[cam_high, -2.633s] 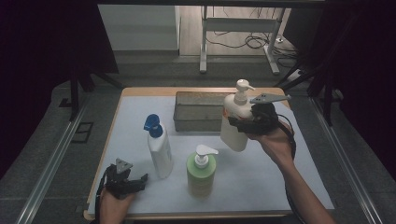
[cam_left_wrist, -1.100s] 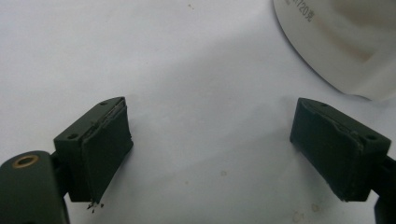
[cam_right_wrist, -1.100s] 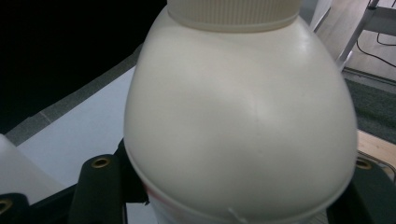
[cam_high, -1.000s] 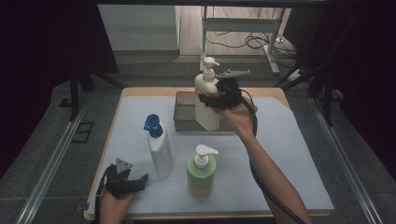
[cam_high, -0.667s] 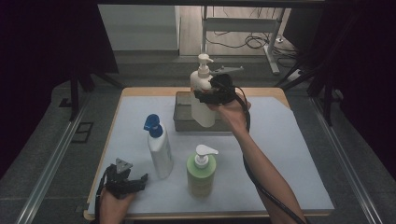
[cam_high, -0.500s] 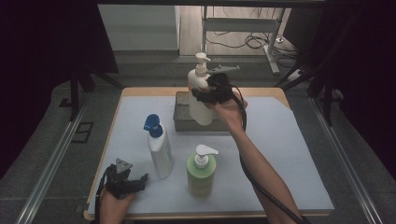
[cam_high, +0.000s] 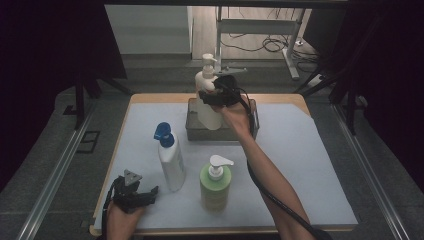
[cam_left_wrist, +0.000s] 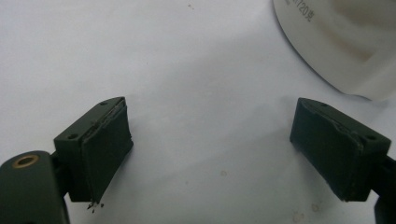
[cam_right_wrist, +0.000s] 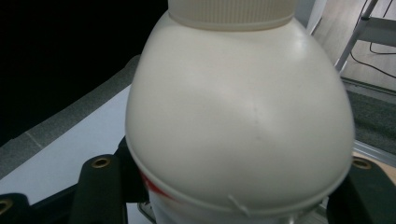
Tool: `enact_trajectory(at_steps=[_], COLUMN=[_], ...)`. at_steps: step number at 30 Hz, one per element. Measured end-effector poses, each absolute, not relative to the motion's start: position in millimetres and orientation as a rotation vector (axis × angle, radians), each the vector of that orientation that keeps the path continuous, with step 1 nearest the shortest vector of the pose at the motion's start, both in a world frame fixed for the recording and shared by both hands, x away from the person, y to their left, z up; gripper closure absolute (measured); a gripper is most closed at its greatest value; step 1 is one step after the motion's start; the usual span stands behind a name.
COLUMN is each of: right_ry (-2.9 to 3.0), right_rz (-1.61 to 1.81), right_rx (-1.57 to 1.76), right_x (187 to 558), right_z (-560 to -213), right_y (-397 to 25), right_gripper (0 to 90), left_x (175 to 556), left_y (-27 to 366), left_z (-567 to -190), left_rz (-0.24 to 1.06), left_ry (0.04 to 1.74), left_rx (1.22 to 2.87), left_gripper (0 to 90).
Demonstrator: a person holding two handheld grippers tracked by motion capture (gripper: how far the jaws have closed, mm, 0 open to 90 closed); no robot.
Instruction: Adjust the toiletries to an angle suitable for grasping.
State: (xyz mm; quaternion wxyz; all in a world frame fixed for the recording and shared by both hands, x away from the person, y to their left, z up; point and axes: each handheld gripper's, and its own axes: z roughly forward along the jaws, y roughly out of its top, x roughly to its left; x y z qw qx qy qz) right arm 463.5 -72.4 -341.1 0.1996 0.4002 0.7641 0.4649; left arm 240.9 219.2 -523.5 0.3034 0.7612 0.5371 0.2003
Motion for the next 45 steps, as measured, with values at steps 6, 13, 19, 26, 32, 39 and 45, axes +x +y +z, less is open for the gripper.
enact_trajectory(at_steps=[6, 13, 19, 26, 32, 39, 45], right_ry=[2.138, 2.129, 2.130, 2.128, 2.143, 2.155, 2.151], right_rz=[1.293, 1.290, 1.289, 1.283, 1.274, 1.273, 1.261], right_rx=[1.112, 1.097, 1.100, 1.095, 1.102, 1.110, 1.127], right_x=[471.3, 479.1, 486.6, 492.7, 493.0, 491.3, 490.5], right_z=[-345.1, -351.9, -356.1, -366.2, -375.9, -384.5, -392.6], right_y=[-62.4, -51.4, -46.2, -40.7, -38.4, -41.1, -48.9], right_gripper=[37.2, 37.3, 37.2, 37.2, 37.2, 37.2, 37.2], left_x=[240.8, 240.8, 240.8, 240.8, 240.8, 240.8, 240.8], left_y=[219.2, 219.3, 219.3, 219.2, 219.2, 219.2, 219.2], left_z=[-523.4, -523.4, -523.5, -523.5, -523.5, -523.5, -523.5], left_rz=[0.531, 0.531, 0.530, 0.530, 0.531, 0.531, 0.531], left_ry=[1.423, 1.423, 1.423, 1.423, 1.423, 1.423, 1.423], left_rx=[2.018, 2.019, 2.018, 2.018, 2.018, 2.018, 2.018], left_gripper=[12.2, 12.2, 12.2, 12.2, 12.2, 12.2, 12.2])
